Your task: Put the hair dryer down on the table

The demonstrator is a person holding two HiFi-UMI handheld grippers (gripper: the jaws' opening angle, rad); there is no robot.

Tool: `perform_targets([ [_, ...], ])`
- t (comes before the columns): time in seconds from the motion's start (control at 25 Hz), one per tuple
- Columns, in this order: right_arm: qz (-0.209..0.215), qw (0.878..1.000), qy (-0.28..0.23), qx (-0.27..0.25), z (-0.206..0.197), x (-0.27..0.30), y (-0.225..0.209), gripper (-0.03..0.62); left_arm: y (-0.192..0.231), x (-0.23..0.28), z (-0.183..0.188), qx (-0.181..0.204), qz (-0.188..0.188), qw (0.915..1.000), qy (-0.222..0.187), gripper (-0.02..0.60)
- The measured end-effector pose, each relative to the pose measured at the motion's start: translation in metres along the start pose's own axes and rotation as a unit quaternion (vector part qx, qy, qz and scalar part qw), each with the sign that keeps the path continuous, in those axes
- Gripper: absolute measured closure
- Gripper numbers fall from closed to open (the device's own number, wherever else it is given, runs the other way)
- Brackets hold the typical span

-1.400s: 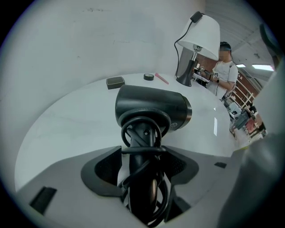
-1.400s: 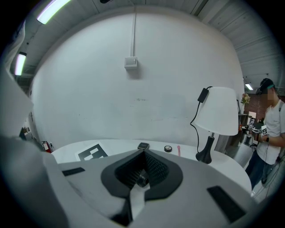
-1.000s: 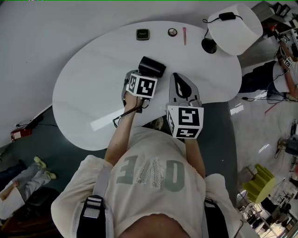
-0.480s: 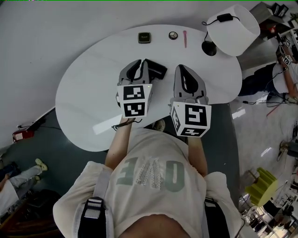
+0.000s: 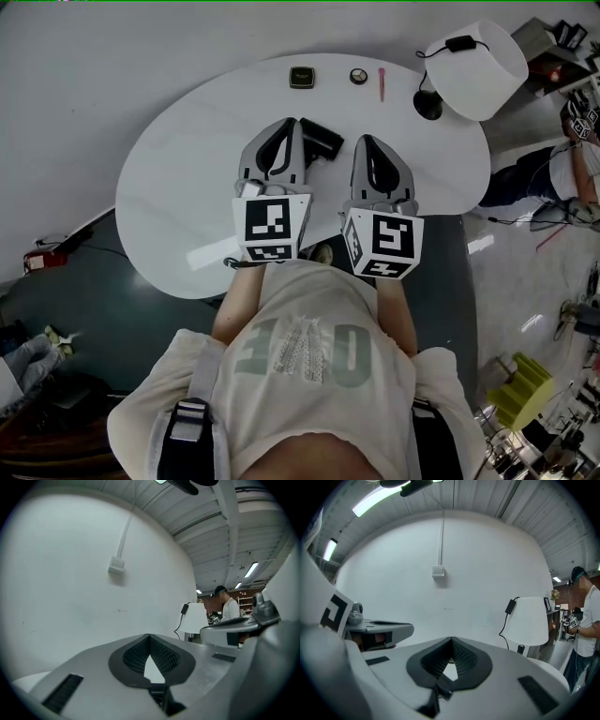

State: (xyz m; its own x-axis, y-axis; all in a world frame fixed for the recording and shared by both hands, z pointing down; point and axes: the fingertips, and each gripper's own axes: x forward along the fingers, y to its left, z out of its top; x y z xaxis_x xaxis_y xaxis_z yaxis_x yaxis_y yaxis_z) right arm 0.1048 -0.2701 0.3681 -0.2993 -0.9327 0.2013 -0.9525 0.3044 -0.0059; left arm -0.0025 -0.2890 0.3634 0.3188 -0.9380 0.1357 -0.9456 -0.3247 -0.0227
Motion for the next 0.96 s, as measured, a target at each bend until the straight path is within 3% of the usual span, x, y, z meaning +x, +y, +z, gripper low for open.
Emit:
perform_targets([
  [0.96,-0.007,1.000,0.016,0.009,-0.012,-0.002,-0.006,0.591,-0.004,-0.007,0.027,0.000,-0.012,0.9990,-0.043,0.575],
])
